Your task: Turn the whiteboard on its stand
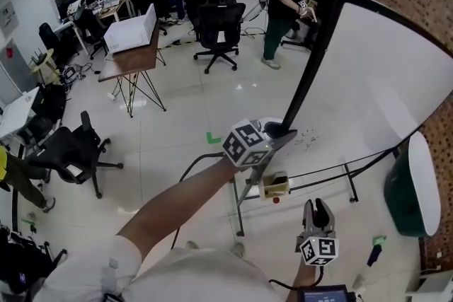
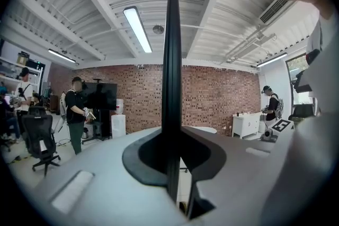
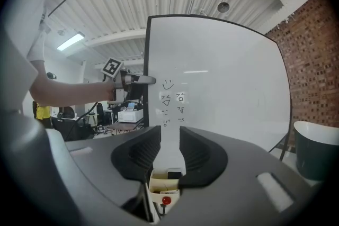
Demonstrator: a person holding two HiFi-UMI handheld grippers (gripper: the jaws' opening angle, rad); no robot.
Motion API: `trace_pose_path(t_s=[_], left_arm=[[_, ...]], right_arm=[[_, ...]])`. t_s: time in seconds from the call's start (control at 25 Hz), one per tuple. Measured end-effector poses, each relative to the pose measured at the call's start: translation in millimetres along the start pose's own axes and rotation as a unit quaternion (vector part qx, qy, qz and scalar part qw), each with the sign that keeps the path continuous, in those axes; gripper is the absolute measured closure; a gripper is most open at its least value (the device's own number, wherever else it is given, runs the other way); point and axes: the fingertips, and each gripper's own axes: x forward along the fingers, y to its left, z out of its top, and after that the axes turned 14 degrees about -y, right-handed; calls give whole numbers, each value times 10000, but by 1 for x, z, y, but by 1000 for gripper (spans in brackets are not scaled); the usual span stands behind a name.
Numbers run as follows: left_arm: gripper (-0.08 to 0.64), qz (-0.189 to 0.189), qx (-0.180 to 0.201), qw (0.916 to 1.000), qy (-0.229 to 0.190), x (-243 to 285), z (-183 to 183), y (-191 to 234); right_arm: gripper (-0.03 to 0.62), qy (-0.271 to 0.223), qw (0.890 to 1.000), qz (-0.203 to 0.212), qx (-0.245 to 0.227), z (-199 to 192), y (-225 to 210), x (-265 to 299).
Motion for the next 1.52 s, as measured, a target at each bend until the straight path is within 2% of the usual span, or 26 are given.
trace_pose_path(t_s=[0.2, 0.56, 1.0, 1.52], left_arm=[[494, 6, 58, 10000, -12, -1, -2, 0], [494, 70, 170, 9998, -84, -5, 3, -1], [491, 211, 191, 9995, -114, -29, 8, -1], [483, 507, 200, 9983, -200, -75, 18, 3]], right_arm=[[491, -73, 9998, -207, 1, 1, -11, -5], [491, -71, 9994, -340, -5, 10, -16, -14], [492, -67, 9995, -297, -10, 14, -14, -16], [491, 29, 10000, -20, 1, 14, 5, -7]])
